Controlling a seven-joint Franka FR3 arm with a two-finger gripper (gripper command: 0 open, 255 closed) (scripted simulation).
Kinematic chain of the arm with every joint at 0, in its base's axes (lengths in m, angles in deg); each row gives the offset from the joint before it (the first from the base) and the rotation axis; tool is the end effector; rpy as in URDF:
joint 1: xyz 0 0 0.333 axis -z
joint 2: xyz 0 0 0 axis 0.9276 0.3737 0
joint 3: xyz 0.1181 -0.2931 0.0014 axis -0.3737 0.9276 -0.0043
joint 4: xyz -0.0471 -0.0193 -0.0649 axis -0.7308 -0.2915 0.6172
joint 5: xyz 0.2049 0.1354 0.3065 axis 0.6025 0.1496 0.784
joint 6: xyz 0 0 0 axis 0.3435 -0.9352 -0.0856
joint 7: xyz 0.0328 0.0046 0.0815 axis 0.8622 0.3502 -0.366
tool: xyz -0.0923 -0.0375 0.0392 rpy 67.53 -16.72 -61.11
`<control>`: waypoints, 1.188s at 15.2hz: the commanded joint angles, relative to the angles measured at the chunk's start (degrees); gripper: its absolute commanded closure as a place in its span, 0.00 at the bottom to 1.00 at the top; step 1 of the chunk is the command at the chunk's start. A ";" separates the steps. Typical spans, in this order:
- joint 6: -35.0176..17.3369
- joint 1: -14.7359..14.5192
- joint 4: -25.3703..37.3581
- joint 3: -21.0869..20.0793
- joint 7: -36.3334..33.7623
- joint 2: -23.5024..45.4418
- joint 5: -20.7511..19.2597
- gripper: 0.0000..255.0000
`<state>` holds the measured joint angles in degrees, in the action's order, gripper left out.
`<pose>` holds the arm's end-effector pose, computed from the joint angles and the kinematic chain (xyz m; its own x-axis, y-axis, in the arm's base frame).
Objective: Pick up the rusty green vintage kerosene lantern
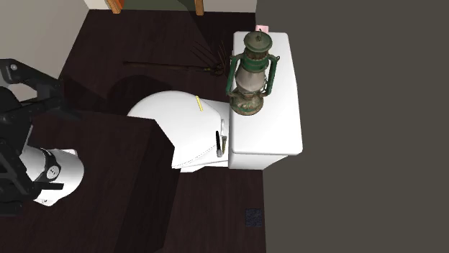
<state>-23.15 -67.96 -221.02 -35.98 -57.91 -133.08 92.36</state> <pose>0.3255 -0.0087 0.5820 0.9903 0.1141 0.0788 0.1209 -0.9889 -0.0867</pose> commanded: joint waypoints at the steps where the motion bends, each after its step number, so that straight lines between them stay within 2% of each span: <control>1: 0.00 0.00 0.00 0.00 0.00 0.00 0.00 0.00; 10: -8.66 -3.37 5.75 -8.77 -8.67 13.00 3.68 0.00; 18: -14.17 -5.16 15.45 -15.81 -16.79 27.08 2.88 0.00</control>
<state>-36.51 -72.94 -207.11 -50.93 -73.60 -108.19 95.57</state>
